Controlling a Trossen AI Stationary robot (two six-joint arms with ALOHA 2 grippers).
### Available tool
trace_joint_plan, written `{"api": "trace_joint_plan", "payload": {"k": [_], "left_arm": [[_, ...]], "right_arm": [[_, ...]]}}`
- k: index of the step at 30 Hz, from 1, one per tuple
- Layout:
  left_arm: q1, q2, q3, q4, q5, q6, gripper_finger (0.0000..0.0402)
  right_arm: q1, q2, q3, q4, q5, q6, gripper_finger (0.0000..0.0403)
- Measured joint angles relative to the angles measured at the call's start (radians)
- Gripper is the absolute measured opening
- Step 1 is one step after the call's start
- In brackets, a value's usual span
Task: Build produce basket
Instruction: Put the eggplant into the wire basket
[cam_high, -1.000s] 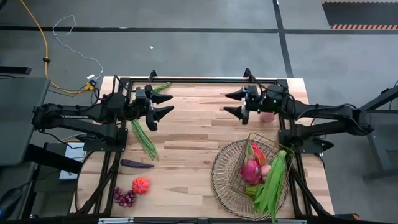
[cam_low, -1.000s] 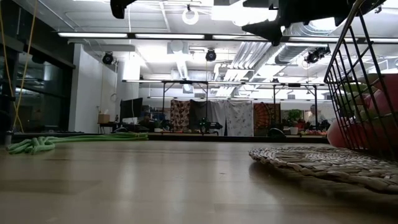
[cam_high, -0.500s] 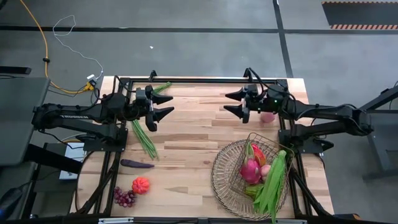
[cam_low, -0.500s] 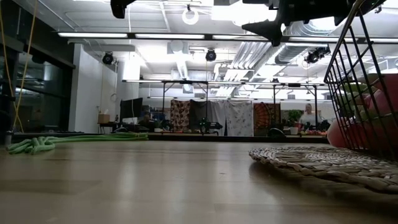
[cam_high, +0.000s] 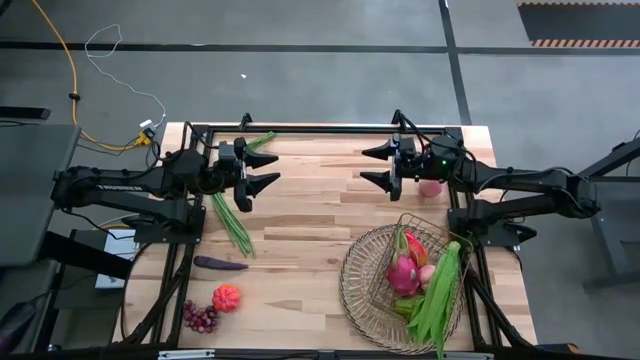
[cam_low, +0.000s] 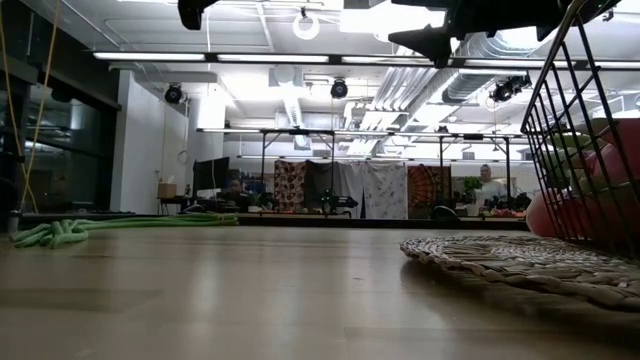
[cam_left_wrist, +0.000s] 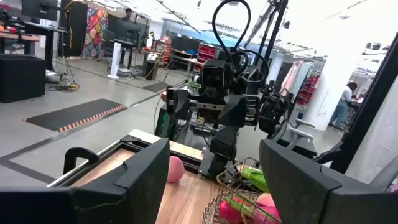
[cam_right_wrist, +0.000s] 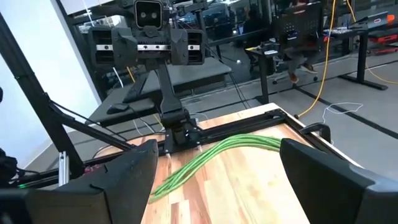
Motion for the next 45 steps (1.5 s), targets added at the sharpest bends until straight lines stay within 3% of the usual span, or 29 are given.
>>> {"api": "trace_joint_plan", "payload": {"k": [4,13,16,20,26,31,45], "left_arm": [[0.000,0.001,0.024,-0.084,0.005,-0.013,0.0239],[-0.093,0.107,0.329,-1.023,0.130,-0.068,0.0239],[-0.173,0.151,0.340,-1.254,0.196,-0.144,0.0239],[-0.322,0.218,0.300,-1.407,0.232,-0.257,0.0239],[-0.559,0.304,0.191,-1.386,0.258,-0.405,0.0239],[-0.691,0.386,0.119,-1.338,0.244,-0.493,0.0239],[-0.754,0.580,0.081,-1.228,0.228,-0.500,0.0239]], "right_arm": [[0.000,0.000,0.000,-0.007,0.010,0.002,0.0328],[0.000,-0.001,0.000,-0.011,0.013,0.007,0.0328],[0.000,-0.001,0.000,-0.024,0.014,0.008,0.0328],[0.000,-0.001,0.000,-0.038,0.014,0.008,0.0328],[-0.001,-0.001,0.000,-0.046,0.014,0.008,0.0328],[-0.001,-0.001,0.000,-0.052,0.014,0.002,0.0328],[-0.002,-0.001,0.000,-0.077,0.014,0.001,0.0328]]}}
